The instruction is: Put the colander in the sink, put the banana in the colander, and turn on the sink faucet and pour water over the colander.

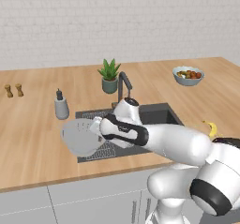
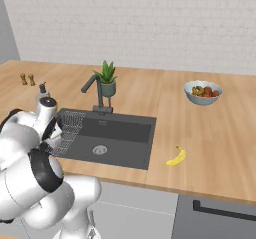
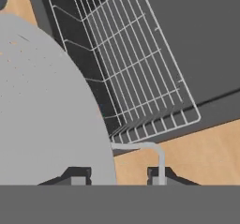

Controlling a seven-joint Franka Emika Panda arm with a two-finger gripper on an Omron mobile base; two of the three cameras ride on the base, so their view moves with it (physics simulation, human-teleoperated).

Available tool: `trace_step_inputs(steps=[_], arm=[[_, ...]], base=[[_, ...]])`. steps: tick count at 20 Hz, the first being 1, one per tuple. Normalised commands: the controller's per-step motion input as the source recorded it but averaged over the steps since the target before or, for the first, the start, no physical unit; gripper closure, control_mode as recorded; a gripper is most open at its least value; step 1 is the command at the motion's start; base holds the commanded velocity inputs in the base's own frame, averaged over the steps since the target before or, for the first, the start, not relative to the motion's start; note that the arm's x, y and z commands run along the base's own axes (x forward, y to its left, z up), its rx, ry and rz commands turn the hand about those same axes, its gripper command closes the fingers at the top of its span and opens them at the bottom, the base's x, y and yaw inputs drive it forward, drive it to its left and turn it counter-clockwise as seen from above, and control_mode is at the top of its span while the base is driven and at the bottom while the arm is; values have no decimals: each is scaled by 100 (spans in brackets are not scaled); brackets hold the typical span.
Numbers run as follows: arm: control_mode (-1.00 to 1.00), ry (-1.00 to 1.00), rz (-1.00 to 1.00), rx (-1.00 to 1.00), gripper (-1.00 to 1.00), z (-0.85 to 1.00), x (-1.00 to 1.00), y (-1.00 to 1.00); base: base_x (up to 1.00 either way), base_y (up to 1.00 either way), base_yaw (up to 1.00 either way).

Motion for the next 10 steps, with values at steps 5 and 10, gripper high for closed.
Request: trace_step_inputs(steps=[5, 10], arm=[[-100, 0, -1, 12, 100, 18, 5, -100], [-100, 0, 0, 9, 100, 19, 33, -90]], base=[[0, 0, 0], [0, 0, 0]])
